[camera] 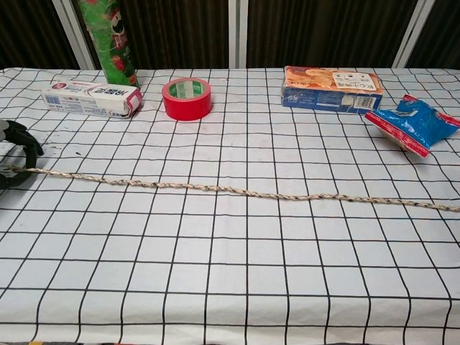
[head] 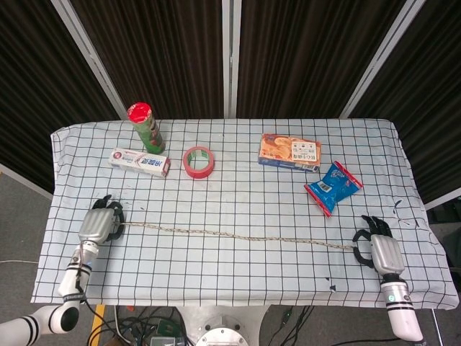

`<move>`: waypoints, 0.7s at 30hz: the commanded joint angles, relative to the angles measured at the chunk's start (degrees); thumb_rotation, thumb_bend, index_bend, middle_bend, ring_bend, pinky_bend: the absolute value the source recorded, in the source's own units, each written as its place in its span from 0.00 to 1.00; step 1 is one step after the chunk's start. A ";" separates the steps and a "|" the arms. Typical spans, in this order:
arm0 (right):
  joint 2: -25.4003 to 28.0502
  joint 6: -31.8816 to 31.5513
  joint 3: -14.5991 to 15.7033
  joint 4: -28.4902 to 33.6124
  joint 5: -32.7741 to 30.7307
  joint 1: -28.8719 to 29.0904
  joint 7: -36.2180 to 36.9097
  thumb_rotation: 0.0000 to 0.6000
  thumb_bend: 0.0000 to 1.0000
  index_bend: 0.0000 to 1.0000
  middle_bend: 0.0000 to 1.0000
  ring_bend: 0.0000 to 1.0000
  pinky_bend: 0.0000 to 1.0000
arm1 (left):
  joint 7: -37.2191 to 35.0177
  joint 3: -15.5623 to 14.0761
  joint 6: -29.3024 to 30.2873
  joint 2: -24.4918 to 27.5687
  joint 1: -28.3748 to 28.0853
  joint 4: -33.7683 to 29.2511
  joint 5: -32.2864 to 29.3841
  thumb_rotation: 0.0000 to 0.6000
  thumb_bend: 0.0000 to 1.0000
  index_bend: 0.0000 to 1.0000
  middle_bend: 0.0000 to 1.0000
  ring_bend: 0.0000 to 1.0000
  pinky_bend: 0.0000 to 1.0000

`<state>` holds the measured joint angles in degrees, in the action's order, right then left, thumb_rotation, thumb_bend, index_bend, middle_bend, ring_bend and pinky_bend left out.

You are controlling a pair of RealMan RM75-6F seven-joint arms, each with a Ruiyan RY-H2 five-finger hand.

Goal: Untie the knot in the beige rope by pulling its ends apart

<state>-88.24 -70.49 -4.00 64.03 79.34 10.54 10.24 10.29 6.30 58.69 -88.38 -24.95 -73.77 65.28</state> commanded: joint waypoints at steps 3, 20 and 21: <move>0.36 -0.36 -0.15 0.41 0.06 -0.11 0.01 1.00 0.31 0.46 0.08 0.00 0.00 | -0.44 0.04 0.11 0.28 0.08 -0.15 0.28 1.00 0.44 0.53 0.23 0.02 0.10; 3.85 -4.90 -1.29 3.49 1.49 -1.18 2.33 1.00 0.26 0.35 0.04 0.00 0.00 | -5.27 -0.02 1.80 2.12 0.76 -0.85 3.85 1.00 0.32 0.37 0.19 0.01 0.10; 4.18 -5.24 -1.37 3.79 1.57 -1.27 2.37 1.00 0.26 0.35 0.04 0.00 0.00 | -5.68 0.18 2.51 2.43 0.94 -1.30 4.20 1.00 0.31 0.36 0.19 0.01 0.10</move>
<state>-84.30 -75.50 -5.27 67.58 80.80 9.37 12.53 5.11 6.24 60.53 -86.35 -24.24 -74.58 69.04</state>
